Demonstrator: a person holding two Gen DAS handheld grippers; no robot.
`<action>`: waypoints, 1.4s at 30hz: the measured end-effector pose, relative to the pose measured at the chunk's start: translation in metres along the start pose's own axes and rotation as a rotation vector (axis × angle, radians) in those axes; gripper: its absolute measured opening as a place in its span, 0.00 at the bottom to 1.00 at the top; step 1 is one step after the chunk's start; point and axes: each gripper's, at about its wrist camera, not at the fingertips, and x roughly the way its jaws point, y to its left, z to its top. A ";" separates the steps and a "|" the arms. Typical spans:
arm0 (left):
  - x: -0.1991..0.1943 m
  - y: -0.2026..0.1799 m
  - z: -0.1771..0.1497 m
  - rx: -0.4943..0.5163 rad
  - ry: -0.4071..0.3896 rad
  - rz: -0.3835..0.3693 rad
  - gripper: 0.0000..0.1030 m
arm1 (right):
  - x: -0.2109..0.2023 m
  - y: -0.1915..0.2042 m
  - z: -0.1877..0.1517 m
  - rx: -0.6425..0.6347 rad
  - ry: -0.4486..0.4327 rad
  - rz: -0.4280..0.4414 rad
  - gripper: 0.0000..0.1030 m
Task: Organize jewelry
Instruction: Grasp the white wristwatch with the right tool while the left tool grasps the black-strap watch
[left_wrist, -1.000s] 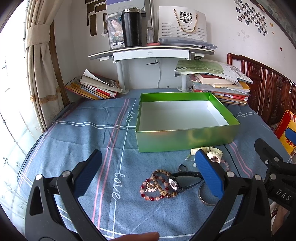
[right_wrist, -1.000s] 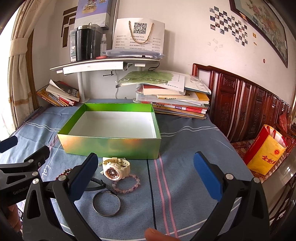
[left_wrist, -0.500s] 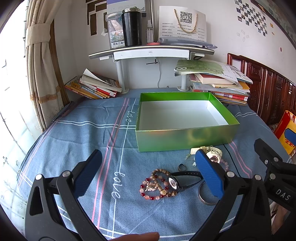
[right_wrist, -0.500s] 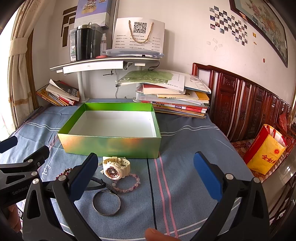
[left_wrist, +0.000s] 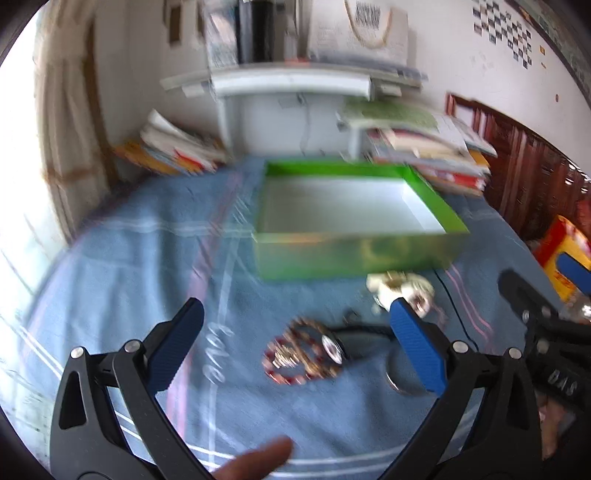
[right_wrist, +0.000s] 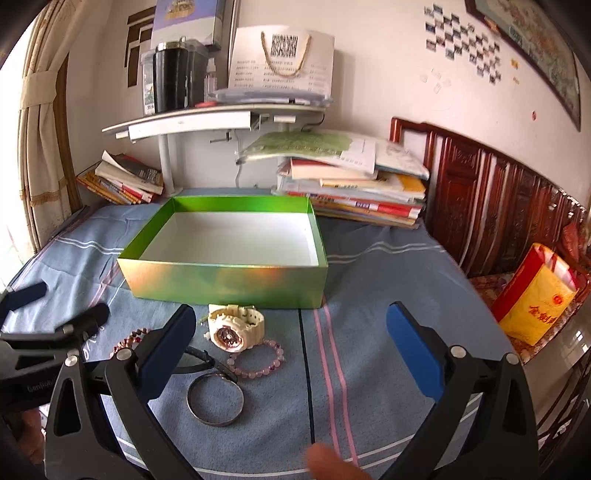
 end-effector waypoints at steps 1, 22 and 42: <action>0.006 -0.001 -0.003 0.007 0.036 0.007 0.96 | 0.006 -0.005 0.000 0.004 0.021 -0.014 0.98; 0.064 0.013 -0.017 0.010 0.286 -0.002 0.82 | 0.119 0.037 -0.004 -0.046 0.364 0.233 0.78; 0.080 -0.022 -0.009 0.091 0.321 -0.200 0.31 | 0.125 -0.019 -0.011 0.062 0.386 0.128 0.57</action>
